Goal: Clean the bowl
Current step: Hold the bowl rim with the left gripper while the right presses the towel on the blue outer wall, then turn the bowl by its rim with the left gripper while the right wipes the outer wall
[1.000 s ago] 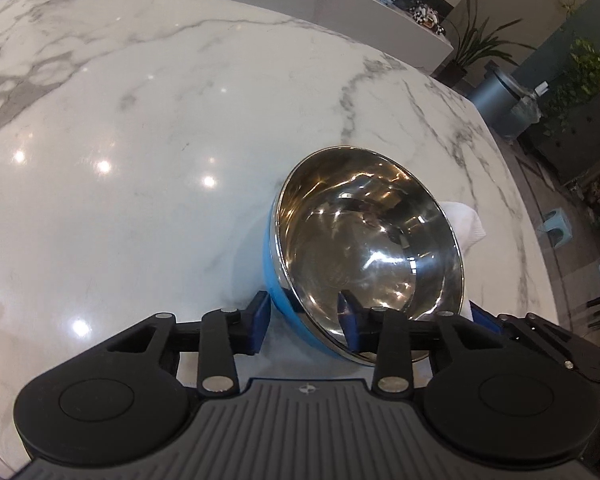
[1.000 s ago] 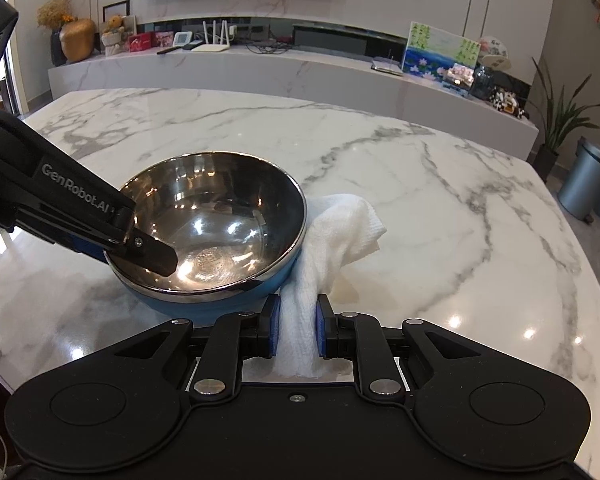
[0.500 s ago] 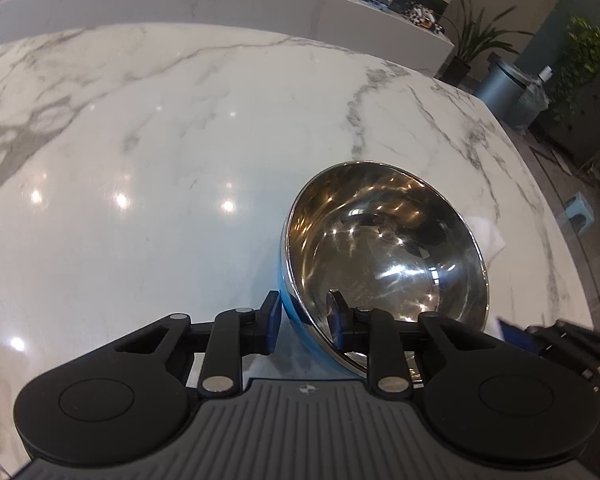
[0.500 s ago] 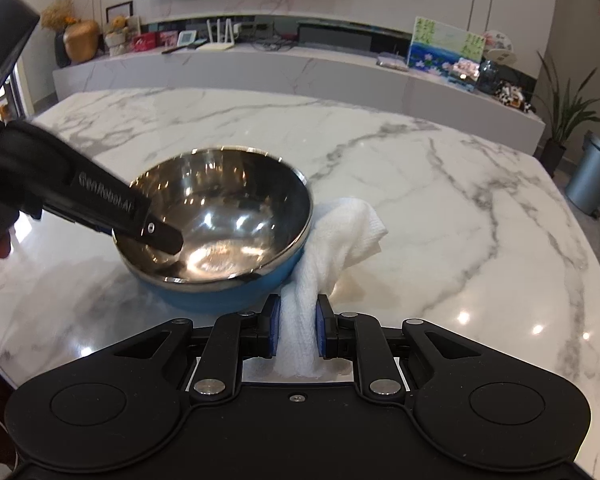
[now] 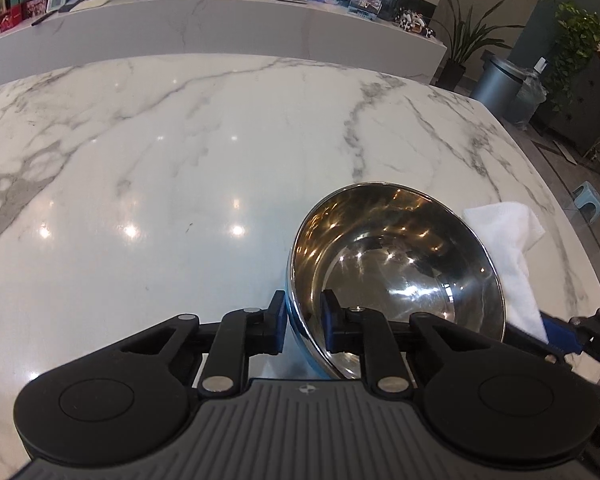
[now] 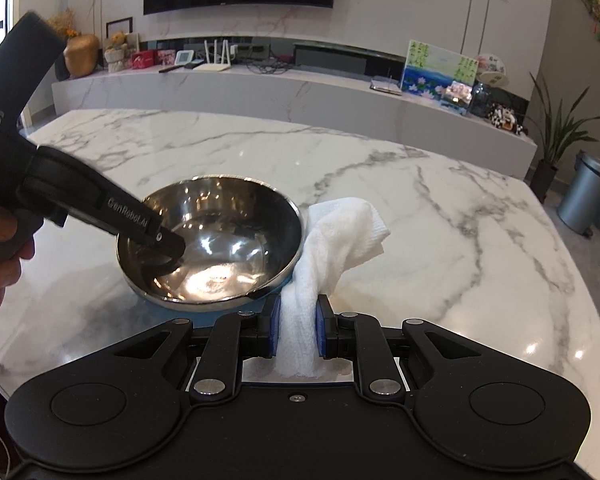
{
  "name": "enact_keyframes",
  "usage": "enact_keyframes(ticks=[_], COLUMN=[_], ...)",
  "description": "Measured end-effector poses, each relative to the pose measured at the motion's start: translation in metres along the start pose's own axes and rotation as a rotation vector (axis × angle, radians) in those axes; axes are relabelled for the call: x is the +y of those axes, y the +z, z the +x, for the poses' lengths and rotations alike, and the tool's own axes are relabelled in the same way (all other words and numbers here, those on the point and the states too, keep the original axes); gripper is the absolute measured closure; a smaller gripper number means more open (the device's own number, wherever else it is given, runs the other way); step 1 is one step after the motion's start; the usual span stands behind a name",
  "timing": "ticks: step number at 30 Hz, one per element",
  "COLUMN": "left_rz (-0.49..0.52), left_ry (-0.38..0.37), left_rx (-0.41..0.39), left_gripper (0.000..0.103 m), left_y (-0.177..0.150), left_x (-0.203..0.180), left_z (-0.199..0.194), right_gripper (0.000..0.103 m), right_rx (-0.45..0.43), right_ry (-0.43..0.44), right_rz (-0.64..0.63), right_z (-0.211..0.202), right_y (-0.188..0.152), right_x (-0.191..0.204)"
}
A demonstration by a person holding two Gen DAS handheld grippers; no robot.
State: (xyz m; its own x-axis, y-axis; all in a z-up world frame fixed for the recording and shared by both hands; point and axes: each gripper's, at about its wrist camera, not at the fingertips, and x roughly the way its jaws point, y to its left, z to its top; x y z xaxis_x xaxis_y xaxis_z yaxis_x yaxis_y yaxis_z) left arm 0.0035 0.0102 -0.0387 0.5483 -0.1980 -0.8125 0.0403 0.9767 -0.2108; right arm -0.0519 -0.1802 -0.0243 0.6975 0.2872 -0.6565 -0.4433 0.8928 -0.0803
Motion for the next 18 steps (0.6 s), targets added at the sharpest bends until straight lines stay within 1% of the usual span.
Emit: enact_keyframes(ticks=[6,8,10,11,12,14,16,18], left_rz=[-0.012,-0.029,-0.048,-0.058,-0.067,-0.08,-0.089,-0.096], left_ry=[-0.006,-0.012,-0.017,-0.02,-0.024,-0.038,-0.058,-0.069], left_rx=[0.0,0.002,0.012,0.021,0.032,0.05,0.063,0.071], left_gripper=[0.087,0.087,0.082,0.076,0.066,0.055,0.052,0.047], left_y=[0.001,0.002,0.002,0.002,0.001,-0.002,-0.005,-0.009], left_x=[0.001,0.003,0.005,0.006,0.007,0.008,0.008,0.008], left_z=[0.001,0.001,0.001,0.002,0.002,0.002,0.001,-0.003], right_gripper=[0.087,0.087,0.087,0.087,0.087,0.087,0.087,0.087], right_rx=[0.043,0.063,0.079,0.089,0.095,0.1,0.103,0.103], right_ry=[0.013,0.024,0.035,0.042,0.047,0.049,0.048,0.049], right_rz=[-0.019,-0.025,-0.026,-0.027,-0.028,-0.031,-0.034,-0.031], right_z=[0.008,0.011,0.013,0.014,0.015,0.016,0.017,0.017], right_y=[-0.005,-0.007,-0.009,-0.01,-0.01,-0.011,-0.011,-0.011], right_x=[0.008,0.011,0.013,0.015,0.016,0.017,0.018,0.018])
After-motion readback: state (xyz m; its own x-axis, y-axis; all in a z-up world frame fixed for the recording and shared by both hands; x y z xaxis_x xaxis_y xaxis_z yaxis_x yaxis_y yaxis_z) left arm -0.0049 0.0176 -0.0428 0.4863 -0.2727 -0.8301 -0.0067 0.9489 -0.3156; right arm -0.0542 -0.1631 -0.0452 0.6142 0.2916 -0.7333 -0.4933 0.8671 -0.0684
